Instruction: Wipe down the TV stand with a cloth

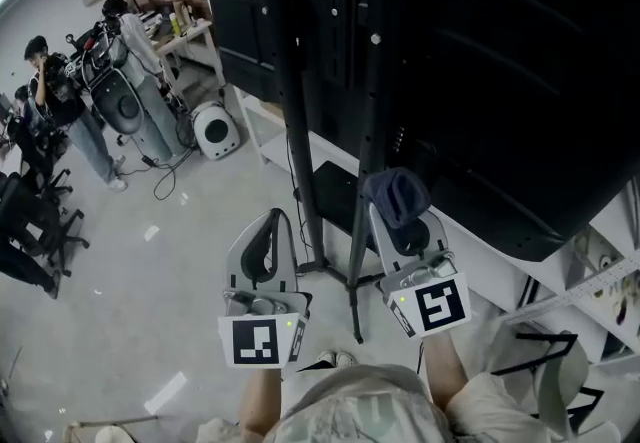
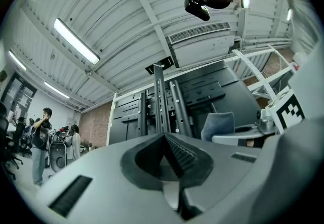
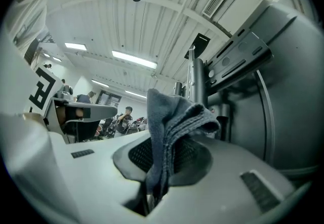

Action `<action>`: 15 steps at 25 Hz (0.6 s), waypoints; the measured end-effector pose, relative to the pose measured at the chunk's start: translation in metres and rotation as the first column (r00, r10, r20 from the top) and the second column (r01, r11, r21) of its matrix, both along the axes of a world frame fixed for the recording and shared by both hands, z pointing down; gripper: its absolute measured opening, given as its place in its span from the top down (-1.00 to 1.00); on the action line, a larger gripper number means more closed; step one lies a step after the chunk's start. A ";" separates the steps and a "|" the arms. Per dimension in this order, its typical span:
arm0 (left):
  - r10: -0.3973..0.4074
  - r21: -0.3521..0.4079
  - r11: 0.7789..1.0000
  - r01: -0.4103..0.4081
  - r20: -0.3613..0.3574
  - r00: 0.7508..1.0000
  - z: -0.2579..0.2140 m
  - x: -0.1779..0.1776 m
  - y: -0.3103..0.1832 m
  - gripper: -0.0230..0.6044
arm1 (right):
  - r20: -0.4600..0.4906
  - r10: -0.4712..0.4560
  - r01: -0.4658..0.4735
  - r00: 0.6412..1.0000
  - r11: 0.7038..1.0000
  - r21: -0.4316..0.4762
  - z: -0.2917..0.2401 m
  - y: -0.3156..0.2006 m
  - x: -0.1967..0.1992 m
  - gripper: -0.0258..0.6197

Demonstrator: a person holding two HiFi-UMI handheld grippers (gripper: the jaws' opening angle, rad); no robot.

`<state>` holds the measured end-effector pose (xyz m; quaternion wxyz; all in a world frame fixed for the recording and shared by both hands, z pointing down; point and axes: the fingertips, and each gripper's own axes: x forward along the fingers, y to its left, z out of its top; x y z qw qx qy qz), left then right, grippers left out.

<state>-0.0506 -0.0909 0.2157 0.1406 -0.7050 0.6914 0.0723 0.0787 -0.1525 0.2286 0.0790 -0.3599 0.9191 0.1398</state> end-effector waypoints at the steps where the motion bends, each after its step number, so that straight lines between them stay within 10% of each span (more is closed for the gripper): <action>1: 0.013 0.000 1.000 -0.013 -0.002 1.000 -0.002 0.000 -0.003 0.88 | -0.002 0.008 -0.008 1.000 1.000 0.000 0.000 0.000 0.000 0.74; 10: 0.109 -0.032 0.993 -0.110 -0.005 0.994 -0.003 -0.001 -0.028 0.88 | -0.084 0.069 -0.067 0.994 0.997 0.030 -0.004 -0.003 -0.015 0.74; 15: 0.140 -0.024 0.990 -0.140 0.002 0.990 -0.015 -0.007 -0.037 0.88 | -0.327 0.316 -0.224 0.890 0.931 0.290 -0.078 -0.020 -0.027 0.74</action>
